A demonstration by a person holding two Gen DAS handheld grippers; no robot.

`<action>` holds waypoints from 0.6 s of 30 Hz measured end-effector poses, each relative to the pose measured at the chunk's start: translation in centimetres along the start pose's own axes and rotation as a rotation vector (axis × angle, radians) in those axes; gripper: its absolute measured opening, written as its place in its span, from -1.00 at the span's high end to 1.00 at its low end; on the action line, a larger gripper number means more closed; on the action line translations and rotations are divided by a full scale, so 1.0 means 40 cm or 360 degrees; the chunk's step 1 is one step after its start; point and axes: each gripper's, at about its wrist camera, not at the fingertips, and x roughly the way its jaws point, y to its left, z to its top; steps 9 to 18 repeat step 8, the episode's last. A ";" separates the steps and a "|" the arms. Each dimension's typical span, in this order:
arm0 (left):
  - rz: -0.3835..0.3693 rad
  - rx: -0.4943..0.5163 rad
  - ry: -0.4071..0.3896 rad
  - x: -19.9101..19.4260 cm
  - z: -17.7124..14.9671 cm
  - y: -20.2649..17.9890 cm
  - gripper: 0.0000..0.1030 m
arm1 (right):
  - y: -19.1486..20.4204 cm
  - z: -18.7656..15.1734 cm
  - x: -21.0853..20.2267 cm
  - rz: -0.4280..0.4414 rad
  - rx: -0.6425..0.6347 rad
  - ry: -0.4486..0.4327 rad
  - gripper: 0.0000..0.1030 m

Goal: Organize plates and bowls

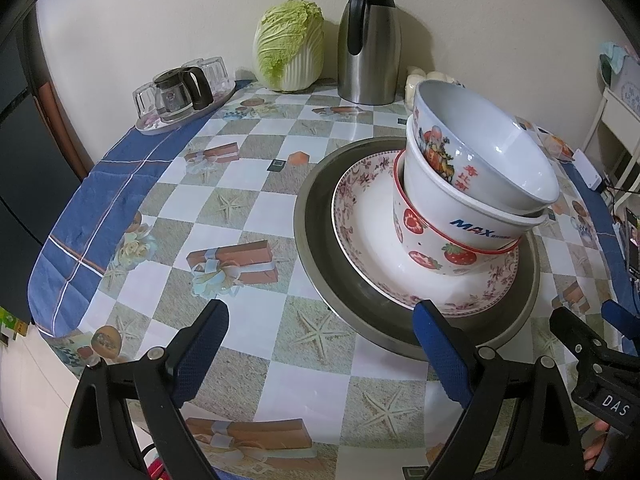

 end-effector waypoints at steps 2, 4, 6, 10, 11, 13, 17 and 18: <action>0.0004 0.0003 -0.0001 -0.002 -0.001 -0.002 -0.82 | 0.000 0.001 0.001 -0.0001 -0.0001 0.0001 -1.00; 0.0022 -0.0001 -0.0010 -0.004 0.004 -0.004 -0.82 | 0.000 0.000 0.001 -0.0001 -0.0001 0.0002 -1.00; 0.0010 -0.0022 -0.0019 -0.008 0.005 0.003 -0.82 | 0.000 0.001 0.001 -0.0001 0.0000 0.0001 -1.00; -0.0003 -0.0038 -0.0016 -0.008 0.006 0.007 -0.82 | 0.000 0.001 0.001 -0.0002 0.0001 0.0001 -1.00; -0.0003 -0.0038 -0.0016 -0.008 0.006 0.007 -0.82 | 0.000 0.001 0.001 -0.0002 0.0001 0.0001 -1.00; -0.0003 -0.0038 -0.0016 -0.008 0.006 0.007 -0.82 | 0.000 0.001 0.001 -0.0002 0.0001 0.0001 -1.00; -0.0003 -0.0038 -0.0016 -0.008 0.006 0.007 -0.82 | 0.000 0.001 0.001 -0.0002 0.0001 0.0001 -1.00; -0.0003 -0.0038 -0.0016 -0.008 0.006 0.007 -0.82 | 0.000 0.001 0.001 -0.0002 0.0001 0.0001 -1.00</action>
